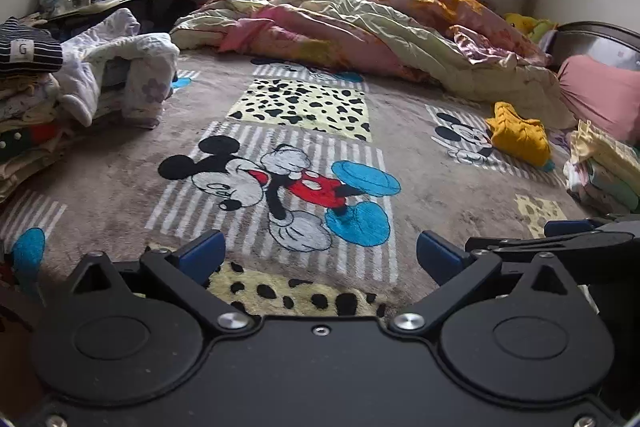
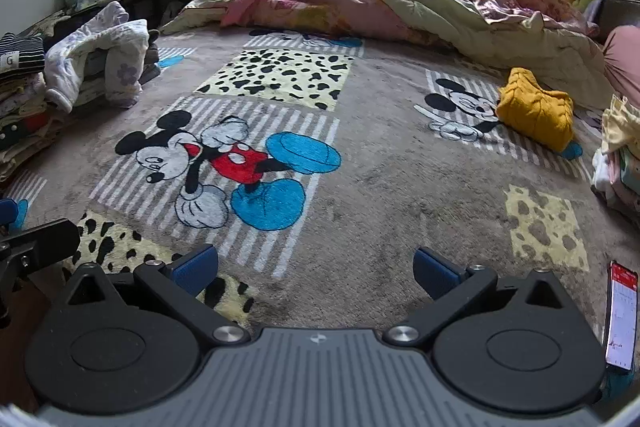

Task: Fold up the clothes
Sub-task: 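Move both grippers toward the clothes pile beside the bed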

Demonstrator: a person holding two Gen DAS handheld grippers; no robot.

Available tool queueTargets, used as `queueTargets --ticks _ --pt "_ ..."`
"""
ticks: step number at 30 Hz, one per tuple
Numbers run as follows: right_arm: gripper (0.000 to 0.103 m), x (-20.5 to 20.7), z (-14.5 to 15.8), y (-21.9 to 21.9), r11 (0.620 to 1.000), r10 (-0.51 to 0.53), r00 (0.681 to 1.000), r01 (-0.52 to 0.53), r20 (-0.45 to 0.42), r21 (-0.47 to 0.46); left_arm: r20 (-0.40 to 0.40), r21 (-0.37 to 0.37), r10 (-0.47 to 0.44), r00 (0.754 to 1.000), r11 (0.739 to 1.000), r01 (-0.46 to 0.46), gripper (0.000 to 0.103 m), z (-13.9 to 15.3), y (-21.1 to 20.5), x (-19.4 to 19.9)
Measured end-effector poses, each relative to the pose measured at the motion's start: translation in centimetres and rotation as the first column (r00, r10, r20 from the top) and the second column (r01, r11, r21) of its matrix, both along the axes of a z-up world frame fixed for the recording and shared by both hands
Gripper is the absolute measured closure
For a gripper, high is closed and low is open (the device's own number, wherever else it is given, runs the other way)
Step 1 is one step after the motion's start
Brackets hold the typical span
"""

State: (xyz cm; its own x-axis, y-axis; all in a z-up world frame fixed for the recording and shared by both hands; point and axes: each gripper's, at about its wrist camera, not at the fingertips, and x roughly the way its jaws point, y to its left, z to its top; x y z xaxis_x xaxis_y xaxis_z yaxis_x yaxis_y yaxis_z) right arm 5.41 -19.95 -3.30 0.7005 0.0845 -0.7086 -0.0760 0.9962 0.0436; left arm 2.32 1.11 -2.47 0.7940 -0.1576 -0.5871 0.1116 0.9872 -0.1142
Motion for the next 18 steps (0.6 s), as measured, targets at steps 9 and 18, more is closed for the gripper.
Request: queueTargets --ticks 9,18 --pt "0.000 1.2 -1.5 -0.7 0.999 -0.032 0.999 0.032 -0.029 0.004 -0.026 -0.003 -0.018 1.000 1.000 0.018 0.000 -1.2 -0.3 1.7" --pt "0.000 3.9 -2.9 0.8 0.999 0.035 0.999 -0.035 -0.011 0.027 -0.019 0.052 0.077 0.997 0.996 -0.076 0.000 -2.9 3.1 4.6"
